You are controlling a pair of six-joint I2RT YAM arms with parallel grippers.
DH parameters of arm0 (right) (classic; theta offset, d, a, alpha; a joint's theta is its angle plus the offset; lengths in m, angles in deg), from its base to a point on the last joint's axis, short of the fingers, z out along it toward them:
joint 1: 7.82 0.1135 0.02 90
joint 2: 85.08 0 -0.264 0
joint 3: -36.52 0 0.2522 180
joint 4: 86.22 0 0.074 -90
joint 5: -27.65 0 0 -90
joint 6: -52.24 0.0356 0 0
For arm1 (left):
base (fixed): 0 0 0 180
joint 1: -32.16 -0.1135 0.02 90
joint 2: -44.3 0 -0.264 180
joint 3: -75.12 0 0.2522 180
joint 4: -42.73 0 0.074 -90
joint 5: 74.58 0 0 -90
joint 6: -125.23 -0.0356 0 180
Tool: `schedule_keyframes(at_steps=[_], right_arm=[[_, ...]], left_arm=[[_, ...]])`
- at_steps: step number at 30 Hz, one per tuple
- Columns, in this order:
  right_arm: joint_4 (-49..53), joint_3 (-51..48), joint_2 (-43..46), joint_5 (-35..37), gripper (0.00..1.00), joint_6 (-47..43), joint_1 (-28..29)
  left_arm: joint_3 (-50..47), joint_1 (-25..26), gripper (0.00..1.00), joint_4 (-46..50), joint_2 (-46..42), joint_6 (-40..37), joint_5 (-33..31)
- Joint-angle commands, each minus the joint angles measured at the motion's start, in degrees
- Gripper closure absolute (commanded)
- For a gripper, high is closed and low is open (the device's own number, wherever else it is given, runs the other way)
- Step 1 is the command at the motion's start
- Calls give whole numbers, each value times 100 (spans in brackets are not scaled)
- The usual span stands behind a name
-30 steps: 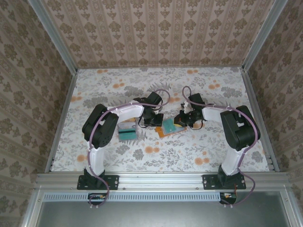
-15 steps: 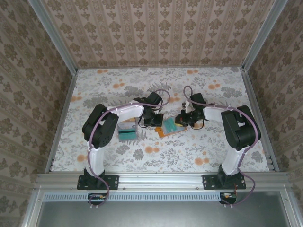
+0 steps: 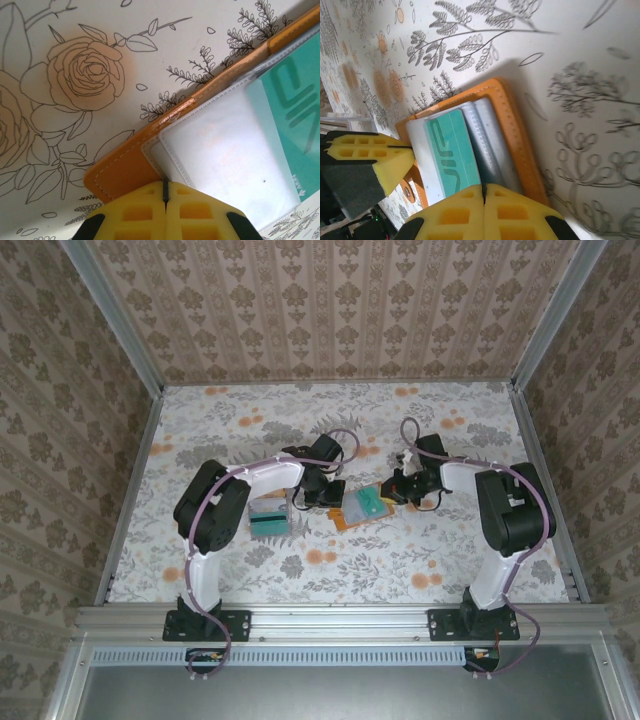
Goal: Take the credit cards out of the card holder
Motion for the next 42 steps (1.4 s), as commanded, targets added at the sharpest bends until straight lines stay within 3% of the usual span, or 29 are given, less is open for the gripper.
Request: schedule_keyframes(at_steps=[1, 11, 17, 24, 30, 35, 42], right_arm=[[217, -128, 322, -180, 100, -179, -135], [383, -181, 820, -127, 100, -188, -260], [461, -154, 1218, -113, 100, -140, -260], [533, -116, 1567, -122, 100, -75, -252], [550, 73, 1776, -13, 100, -212, 42], [469, 371, 1763, 166, 100, -483, 538], [496, 1216, 1307, 619, 100, -1151, 1549]], left_arm=[[64, 2, 100, 249, 167, -132, -95], [256, -3, 100, 355, 68, -148, -104], [537, -36, 81, 442, -199, -51, -104], [753, -114, 51, 487, -678, 99, -148], [511, -338, 31, 452, -1417, 358, -491], [112, -678, 0, 476, -2325, 499, -900], [-522, -1482, 0, 716, -3566, 618, -1087]])
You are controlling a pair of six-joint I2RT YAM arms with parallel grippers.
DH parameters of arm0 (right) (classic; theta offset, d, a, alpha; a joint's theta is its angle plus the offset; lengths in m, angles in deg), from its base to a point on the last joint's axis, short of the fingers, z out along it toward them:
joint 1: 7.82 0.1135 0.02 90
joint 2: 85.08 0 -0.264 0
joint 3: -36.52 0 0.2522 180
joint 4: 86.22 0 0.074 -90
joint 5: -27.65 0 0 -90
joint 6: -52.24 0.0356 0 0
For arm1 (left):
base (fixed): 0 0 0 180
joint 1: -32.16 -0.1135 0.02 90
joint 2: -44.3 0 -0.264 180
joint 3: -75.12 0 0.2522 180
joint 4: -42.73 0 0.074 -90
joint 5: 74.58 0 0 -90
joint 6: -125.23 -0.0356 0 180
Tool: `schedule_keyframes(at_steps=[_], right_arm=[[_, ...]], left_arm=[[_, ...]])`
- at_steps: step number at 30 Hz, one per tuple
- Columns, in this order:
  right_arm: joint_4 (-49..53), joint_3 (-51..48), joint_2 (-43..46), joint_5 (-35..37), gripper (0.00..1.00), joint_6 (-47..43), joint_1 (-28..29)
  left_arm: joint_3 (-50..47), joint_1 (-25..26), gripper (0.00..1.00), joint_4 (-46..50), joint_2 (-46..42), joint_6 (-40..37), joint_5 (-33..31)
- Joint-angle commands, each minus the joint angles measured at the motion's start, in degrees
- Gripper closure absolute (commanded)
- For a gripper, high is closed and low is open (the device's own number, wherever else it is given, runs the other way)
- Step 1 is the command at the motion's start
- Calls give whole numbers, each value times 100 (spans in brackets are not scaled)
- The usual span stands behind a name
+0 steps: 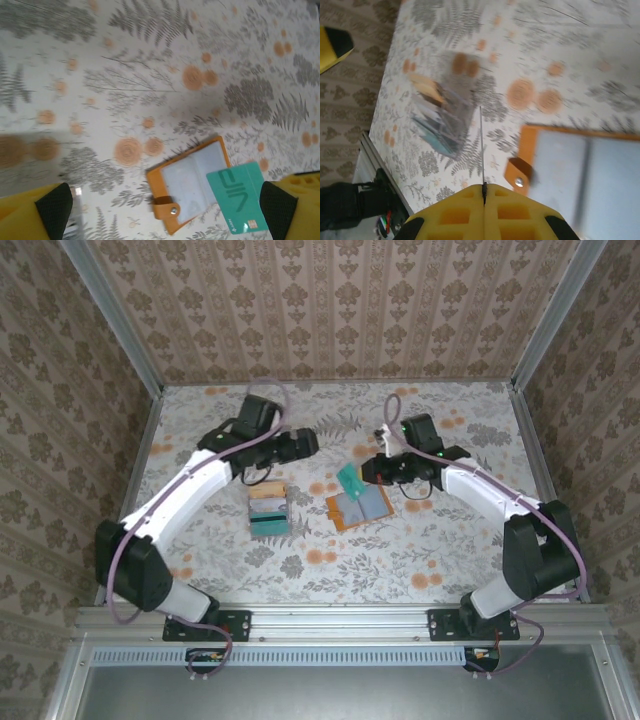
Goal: Take the credit cards out of the card holder
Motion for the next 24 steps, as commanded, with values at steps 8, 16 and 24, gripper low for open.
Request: schedule_keyframes(at_steps=[8, 16, 24], right_arm=[[61, 1539, -1208, 619, 100, -1317, 1350], [231, 2708, -2190, 698, 100, -2242, 2097], [428, 3338, -2814, 991, 100, -3349, 2581]], left_arm=[[-786, -1278, 0, 812, -1616, 79, -282], [-1176, -2064, 0, 1334, -2514, -22, -111], [-1335, -2433, 0, 1792, -3054, -85, -85]])
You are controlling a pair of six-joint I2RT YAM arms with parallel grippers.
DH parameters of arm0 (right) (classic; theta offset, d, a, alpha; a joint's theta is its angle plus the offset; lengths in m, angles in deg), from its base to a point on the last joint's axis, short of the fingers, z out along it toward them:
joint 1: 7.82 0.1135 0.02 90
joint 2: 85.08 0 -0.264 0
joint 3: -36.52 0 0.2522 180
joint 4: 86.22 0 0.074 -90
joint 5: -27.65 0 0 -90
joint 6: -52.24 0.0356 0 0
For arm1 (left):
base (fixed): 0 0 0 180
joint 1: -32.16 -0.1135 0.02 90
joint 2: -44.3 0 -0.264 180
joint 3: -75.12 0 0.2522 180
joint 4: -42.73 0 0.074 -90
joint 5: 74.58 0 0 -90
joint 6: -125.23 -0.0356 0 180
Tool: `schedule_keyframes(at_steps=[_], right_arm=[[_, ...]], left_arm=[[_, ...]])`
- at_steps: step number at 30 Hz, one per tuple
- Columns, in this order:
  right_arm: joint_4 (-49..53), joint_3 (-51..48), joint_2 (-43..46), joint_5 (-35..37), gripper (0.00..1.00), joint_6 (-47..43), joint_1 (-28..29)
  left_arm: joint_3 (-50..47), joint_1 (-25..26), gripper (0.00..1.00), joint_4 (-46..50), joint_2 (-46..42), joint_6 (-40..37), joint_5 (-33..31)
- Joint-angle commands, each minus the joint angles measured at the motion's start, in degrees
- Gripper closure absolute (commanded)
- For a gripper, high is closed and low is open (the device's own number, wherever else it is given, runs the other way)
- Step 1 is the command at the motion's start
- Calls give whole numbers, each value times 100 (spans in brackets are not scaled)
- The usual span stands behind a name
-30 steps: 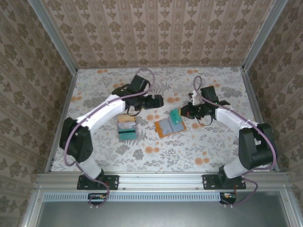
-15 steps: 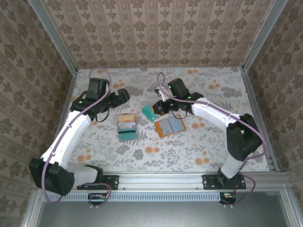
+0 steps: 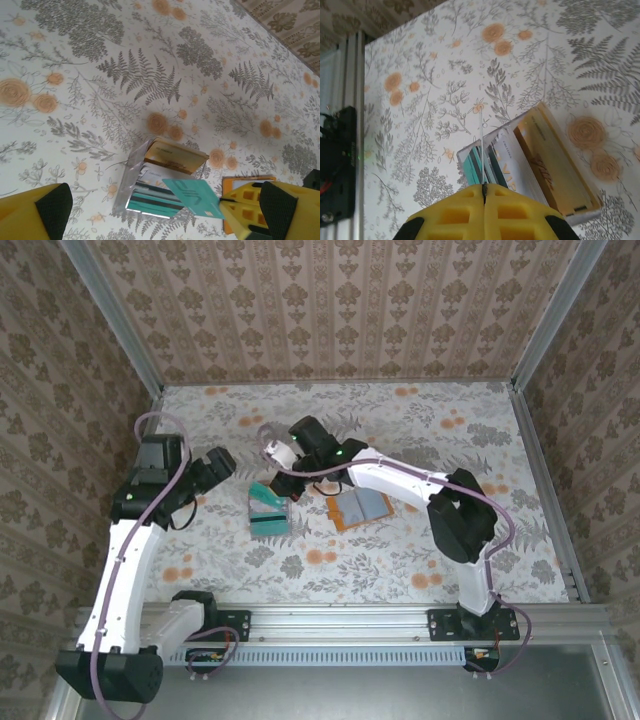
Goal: Take the credit cards out of the card holder
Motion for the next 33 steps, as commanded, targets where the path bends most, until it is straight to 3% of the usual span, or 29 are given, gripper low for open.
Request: schedule_keyframes(at_steps=[1, 18, 33], right_arm=[[201, 238, -225, 223, 100, -729, 123], [405, 87, -455, 560, 100, -1635, 371], [512, -128, -450, 620, 100, -1688, 415]], left_arm=[[-83, -145, 0, 364, -207, -110, 87], [-214, -305, 0, 492, -352, -113, 149], [-319, -348, 0, 480, -351, -59, 202]])
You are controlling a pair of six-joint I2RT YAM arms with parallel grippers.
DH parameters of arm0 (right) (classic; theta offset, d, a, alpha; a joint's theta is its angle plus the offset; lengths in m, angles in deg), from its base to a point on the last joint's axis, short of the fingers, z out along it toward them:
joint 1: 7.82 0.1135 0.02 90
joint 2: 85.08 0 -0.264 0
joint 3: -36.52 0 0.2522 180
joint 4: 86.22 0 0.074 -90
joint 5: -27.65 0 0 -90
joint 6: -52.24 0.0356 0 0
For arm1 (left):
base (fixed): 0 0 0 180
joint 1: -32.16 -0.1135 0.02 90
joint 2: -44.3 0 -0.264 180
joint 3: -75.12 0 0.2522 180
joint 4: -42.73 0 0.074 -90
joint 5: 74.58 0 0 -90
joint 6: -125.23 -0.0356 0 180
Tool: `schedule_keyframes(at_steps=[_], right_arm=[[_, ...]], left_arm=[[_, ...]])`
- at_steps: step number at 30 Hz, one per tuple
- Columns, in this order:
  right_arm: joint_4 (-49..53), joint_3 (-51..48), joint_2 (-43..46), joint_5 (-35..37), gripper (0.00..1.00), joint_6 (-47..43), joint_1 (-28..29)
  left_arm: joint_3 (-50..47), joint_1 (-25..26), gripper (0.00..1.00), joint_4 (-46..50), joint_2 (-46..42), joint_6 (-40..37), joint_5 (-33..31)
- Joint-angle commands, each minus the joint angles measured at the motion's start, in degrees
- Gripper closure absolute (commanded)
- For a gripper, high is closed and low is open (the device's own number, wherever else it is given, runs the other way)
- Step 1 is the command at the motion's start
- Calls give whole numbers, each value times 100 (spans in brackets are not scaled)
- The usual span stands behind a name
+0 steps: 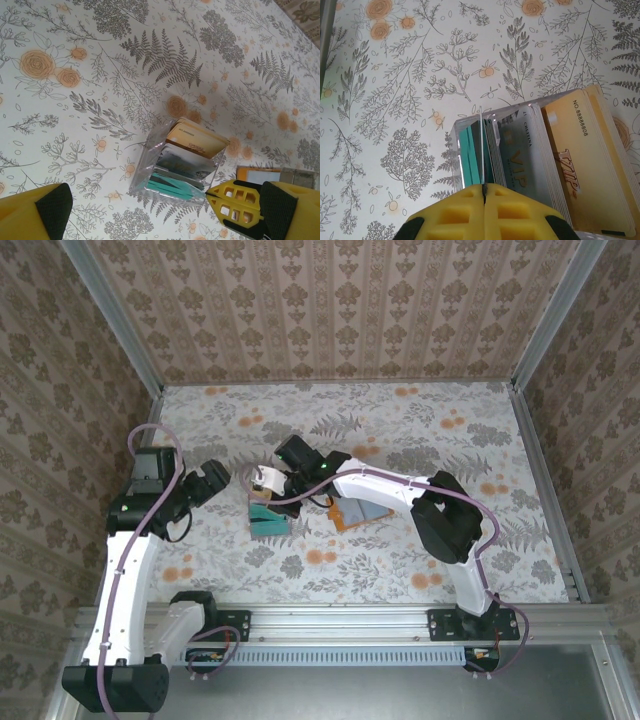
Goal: Take the credit cards out of the card holder
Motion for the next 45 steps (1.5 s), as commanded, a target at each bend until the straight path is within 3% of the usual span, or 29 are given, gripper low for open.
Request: schedule_keyframes(at_steps=[1, 7, 10, 15, 21, 27, 35, 45], right_arm=[[163, -159, -112, 120, 100, -80, 36], [171, -301, -54, 189, 100, -105, 36], [141, -286, -68, 243, 82, -29, 36], [80, -238, -33, 364, 75, 74, 31], [-152, -298, 139, 648, 70, 417, -51], [-678, -731, 595, 956, 68, 1446, -421], [-751, -1568, 1346, 1072, 69, 3863, -1426], [-373, -2962, 2143, 1633, 72, 4657, -2382]], left_arm=[[-68, -50, 0, 75, -66, -21, 75], [-96, -49, 0, -1, -52, 1, 129], [-113, -50, 0, -32, -38, 5, 150], [-120, -49, 0, -31, -42, -12, 183], [-177, -41, 0, -143, -33, -53, 329], [-273, 149, 0, -490, 37, -55, 458], [-417, 1233, 6, -1205, 678, 486, 171], [26, 2990, 22, -2133, 2509, 1010, 89]])
